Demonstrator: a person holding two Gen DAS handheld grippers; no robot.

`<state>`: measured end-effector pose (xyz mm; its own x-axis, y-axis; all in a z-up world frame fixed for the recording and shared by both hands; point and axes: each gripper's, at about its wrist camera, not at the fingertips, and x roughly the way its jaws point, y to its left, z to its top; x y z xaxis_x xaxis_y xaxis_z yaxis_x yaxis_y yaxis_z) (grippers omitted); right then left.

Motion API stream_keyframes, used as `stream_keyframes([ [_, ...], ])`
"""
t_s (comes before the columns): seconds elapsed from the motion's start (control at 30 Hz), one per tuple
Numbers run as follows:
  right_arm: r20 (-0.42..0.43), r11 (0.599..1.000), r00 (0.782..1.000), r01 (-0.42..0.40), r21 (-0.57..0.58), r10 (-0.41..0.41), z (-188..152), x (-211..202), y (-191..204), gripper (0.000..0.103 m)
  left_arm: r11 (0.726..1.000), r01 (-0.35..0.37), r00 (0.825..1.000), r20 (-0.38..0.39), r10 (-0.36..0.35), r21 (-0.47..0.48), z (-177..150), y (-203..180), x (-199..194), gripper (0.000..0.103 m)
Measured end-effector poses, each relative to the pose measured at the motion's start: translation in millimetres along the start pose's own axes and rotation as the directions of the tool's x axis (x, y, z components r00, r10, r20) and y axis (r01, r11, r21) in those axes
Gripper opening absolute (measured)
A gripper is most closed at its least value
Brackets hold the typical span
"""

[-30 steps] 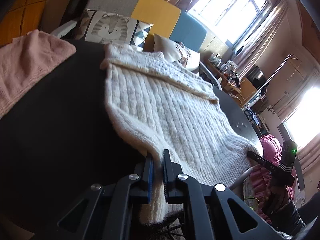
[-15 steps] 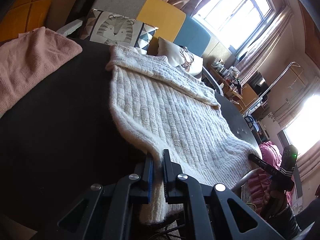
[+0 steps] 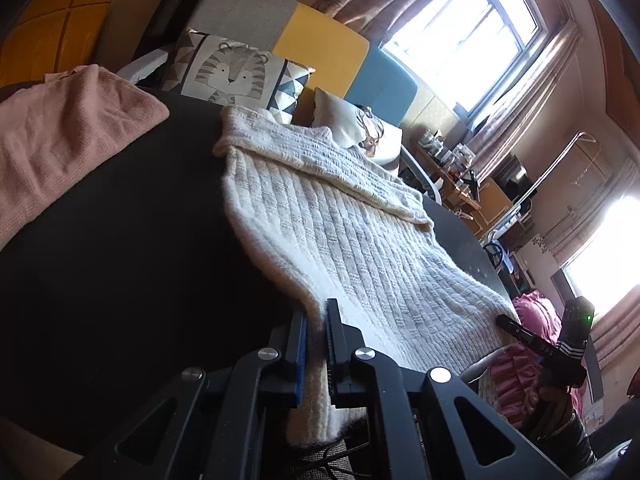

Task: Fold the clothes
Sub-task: 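Lift the gripped cream sweater hem off the table with both grippers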

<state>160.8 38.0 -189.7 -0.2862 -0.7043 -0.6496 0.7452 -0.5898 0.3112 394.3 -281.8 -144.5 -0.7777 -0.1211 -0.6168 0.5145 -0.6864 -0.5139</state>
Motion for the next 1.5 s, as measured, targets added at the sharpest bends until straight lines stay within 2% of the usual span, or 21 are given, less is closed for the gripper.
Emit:
stream_keyframes([
  [0.1, 0.005, 1.000, 1.000, -0.003, -0.011, 0.003, 2, -4, 0, 0.018, 1.000, -0.003, 1.000, 0.012, 0.003, -0.009, -2, 4, -7, 0.007],
  [0.33, -0.031, 1.000, 1.000, 0.001, 0.007, -0.001, -5, 10, -4, 0.018, 1.000, -0.021, 1.000, -0.012, 0.021, 0.000, -1, 7, 2, 0.007],
  [0.53, -0.109, 0.998, 0.993, 0.049, 0.031, -0.046, -22, 26, -22, 0.021, 0.992, -0.128, 0.986, -0.114, 0.125, -0.022, -16, 24, 28, 0.007],
  [0.6, -0.131, 0.996, 0.988, 0.082, 0.044, -0.075, -31, 29, -30, 0.042, 0.985, -0.170, 0.972, -0.170, 0.161, -0.041, -24, 35, 37, 0.010],
  [0.63, -0.135, 0.995, 0.987, 0.091, 0.051, -0.084, -34, 29, -35, 0.047, 0.981, -0.185, 0.967, -0.186, 0.172, -0.051, -27, 40, 39, 0.011],
  [0.7, -0.128, 0.991, 0.986, 0.115, 0.064, -0.106, -37, 25, -42, 0.064, 0.981, -0.177, 0.971, -0.177, 0.162, -0.073, -29, 46, 36, 0.013],
  [0.77, -0.111, 0.985, 0.983, 0.153, 0.075, -0.144, -36, 19, -48, 0.068, 0.976, -0.209, 0.966, -0.168, 0.196, -0.062, -27, 46, 32, 0.017],
  [0.87, -0.091, 0.975, 0.978, 0.198, 0.097, -0.190, -31, 13, -55, 0.068, 0.967, -0.246, 0.963, -0.123, 0.238, -0.058, -22, 46, 21, 0.017],
  [1.0, -0.097, 0.977, 0.978, 0.194, 0.091, -0.185, -27, 19, -55, 0.068, 0.975, -0.213, 0.971, -0.120, 0.205, -0.058, -15, 45, 25, 0.018],
  [1.23, -0.129, 0.979, 0.973, 0.199, 0.032, -0.194, -27, 50, -45, 0.069, 0.987, -0.151, 0.970, -0.200, 0.137, -0.055, -18, 39, 59, 0.022],
  [1.3, -0.109, 0.978, 0.973, 0.208, 0.023, -0.204, -28, 53, -41, 0.078, 0.989, -0.128, 0.974, -0.197, 0.111, -0.076, -17, 40, 60, 0.028],
  [1.37, -0.102, 0.977, 0.973, 0.212, 0.015, -0.209, -29, 56, -35, 0.081, 0.989, -0.111, 0.976, -0.198, 0.089, -0.099, -15, 40, 62, 0.033],
  [1.5, -0.092, 0.972, 0.968, 0.230, -0.057, -0.234, -33, 62, -21, 0.082, 0.986, -0.158, 0.967, -0.211, 0.145, -0.048, -13, 28, 69, 0.034],
])
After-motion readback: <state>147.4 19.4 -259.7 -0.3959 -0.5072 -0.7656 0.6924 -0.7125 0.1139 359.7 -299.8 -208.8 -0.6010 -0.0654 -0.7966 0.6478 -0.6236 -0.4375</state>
